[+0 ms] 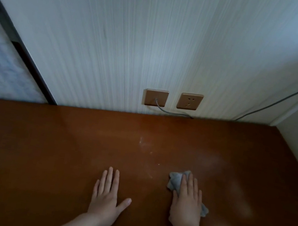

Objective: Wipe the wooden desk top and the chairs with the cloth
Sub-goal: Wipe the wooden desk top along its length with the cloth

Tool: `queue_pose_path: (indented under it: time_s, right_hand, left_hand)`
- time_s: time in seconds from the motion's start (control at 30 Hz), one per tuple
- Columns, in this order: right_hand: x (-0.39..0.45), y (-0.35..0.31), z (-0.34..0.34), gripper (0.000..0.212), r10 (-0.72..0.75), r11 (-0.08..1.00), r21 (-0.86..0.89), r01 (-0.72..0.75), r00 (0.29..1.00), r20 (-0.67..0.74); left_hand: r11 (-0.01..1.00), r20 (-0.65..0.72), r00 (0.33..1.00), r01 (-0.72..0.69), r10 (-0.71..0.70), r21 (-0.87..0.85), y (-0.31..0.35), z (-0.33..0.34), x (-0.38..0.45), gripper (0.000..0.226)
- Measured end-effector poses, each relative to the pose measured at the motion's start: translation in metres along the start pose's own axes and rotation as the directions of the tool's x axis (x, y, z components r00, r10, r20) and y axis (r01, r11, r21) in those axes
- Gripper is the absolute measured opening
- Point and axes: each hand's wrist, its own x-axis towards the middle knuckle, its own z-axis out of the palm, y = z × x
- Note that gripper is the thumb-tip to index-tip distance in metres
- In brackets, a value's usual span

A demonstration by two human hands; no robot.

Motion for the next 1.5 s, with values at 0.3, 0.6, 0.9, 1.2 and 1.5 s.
queue_pose_path:
  time_s: [0.3,0.6,0.9,1.2,1.5]
  right_hand:
    - [-0.021,0.013,0.004,0.073,-0.44,0.897,0.039,0.441,0.877,0.193]
    - [-0.007,-0.036,0.004,0.06,-0.311,0.95,0.076,0.302,0.928,0.205]
    - [0.024,-0.009,-0.005,0.061,-0.006,0.999,0.054,0.003,0.998,0.055]
    - [0.005,0.01,-0.008,0.062,-0.45,0.892,0.095,0.441,0.858,0.248]
    - [0.042,-0.018,-0.005,0.062,-0.102,0.993,0.069,0.094,0.986,0.135]
  left_hand:
    - [0.994,0.088,0.993,0.071,-0.078,0.086,-0.006,-0.015,0.012,0.106]
    - [0.989,0.141,0.985,0.077,-0.095,0.127,-0.009,-0.017,0.012,0.106]
    - [0.988,0.188,0.977,0.077,-0.103,0.137,-0.009,-0.021,0.012,0.107]
    - [0.979,0.235,0.964,0.079,-0.123,0.188,-0.007,-0.027,0.015,0.103]
    - [0.971,0.279,0.946,0.104,-0.163,0.216,-0.004,-0.031,0.016,0.104]
